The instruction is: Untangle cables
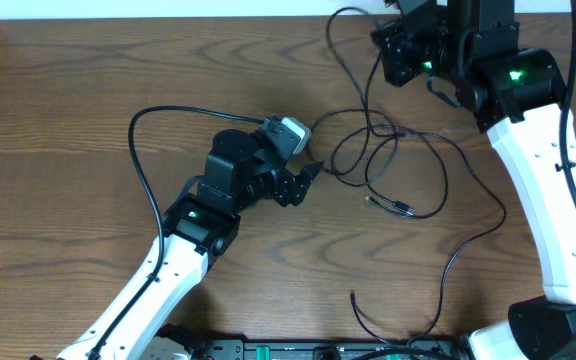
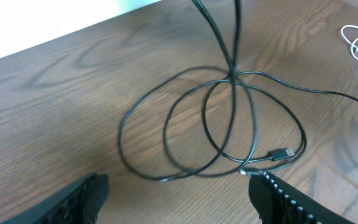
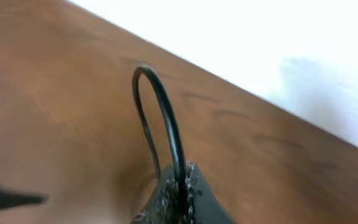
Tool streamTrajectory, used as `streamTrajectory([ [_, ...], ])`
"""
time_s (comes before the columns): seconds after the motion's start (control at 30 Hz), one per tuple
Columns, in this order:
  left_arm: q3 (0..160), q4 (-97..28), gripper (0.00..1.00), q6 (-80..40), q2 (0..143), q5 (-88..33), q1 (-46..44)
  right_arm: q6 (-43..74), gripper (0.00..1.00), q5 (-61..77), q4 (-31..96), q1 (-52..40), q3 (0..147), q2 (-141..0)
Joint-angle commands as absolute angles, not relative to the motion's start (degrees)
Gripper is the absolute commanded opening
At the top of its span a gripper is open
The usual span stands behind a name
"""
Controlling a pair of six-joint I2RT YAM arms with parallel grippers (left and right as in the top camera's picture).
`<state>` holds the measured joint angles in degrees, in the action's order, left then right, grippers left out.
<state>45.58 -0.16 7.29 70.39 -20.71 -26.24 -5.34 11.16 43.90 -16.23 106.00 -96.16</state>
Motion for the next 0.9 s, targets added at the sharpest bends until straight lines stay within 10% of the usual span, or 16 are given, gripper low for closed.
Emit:
streamTrajectory([
  [0.0, 46.3, -0.2, 0.78, 7.7, 70.0, -21.2, -26.0, 9.3, 0.01, -19.9, 43.7, -16.1, 106.4, -96.0],
  [0.1, 46.3, -0.2, 0.78, 7.7, 70.0, -21.2, -26.0, 23.2, 0.01, -32.6, 45.2, -15.9, 106.4, -96.0],
  [0.23, 46.3, -0.2, 0.77, 7.7, 70.0, -21.2, -26.0, 22.2, 0.01, -12.3, 43.2, -15.8, 106.4, -96.0],
  [0.5, 46.3, -0.2, 0.78, 7.9, 70.0, -21.2, -26.0, -23.0, 0.01, 59.7, 44.4, -16.6, 106.4, -96.2],
  [0.63, 46.3, -0.2, 0.78, 7.9, 70.0, -21.2, -26.0, -32.1, 0.01, 44.8, 50.0, -16.6, 106.1, -96.6],
  [0.87, 46.3, -0.2, 0.78, 7.9, 70.0, -21.2, -26.0, -8.0, 0.01, -5.8, 48.2, -16.5, 106.0, -101.5],
])
